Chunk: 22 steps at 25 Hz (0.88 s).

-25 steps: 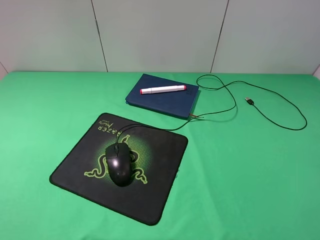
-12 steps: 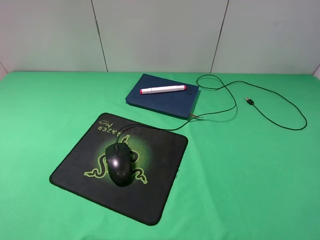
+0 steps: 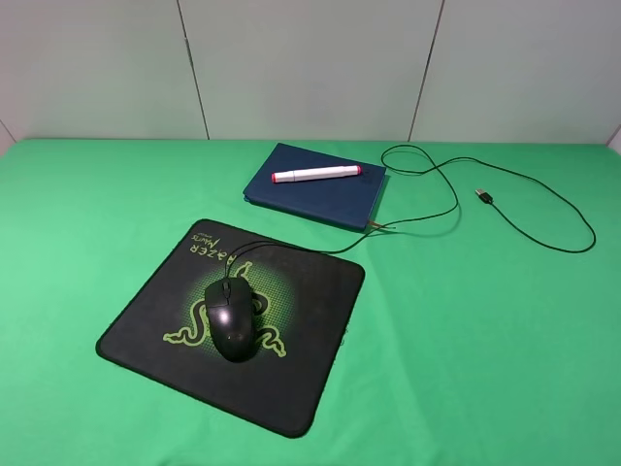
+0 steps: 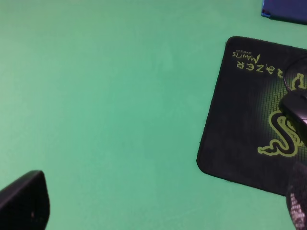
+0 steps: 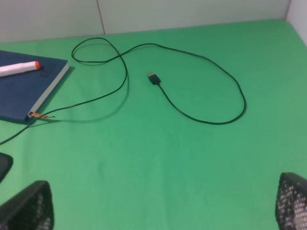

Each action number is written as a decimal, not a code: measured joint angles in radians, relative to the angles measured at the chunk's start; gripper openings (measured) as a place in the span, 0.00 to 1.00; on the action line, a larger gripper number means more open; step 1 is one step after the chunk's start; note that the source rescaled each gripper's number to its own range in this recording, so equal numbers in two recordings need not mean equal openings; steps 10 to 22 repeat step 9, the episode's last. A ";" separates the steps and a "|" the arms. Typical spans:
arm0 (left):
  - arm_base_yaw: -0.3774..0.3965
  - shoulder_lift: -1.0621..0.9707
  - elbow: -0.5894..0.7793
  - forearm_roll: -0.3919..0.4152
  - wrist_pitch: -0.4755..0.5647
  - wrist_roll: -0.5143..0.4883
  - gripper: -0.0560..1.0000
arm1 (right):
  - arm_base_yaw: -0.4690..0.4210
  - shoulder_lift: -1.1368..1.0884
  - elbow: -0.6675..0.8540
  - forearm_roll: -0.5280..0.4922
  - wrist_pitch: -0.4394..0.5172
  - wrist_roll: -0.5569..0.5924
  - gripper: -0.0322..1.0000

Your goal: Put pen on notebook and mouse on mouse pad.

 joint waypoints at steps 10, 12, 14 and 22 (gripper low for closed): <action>0.000 0.000 0.000 0.000 -0.001 0.000 1.00 | 0.000 0.000 0.000 0.000 0.000 0.000 1.00; 0.000 0.000 0.000 0.000 -0.001 0.000 1.00 | 0.000 0.000 0.000 0.000 0.000 0.000 1.00; 0.000 0.000 0.000 0.000 -0.001 0.000 1.00 | 0.000 0.000 0.000 0.000 0.000 0.000 1.00; 0.000 0.000 0.000 0.000 -0.001 0.000 1.00 | 0.000 0.000 0.000 0.000 0.000 0.000 1.00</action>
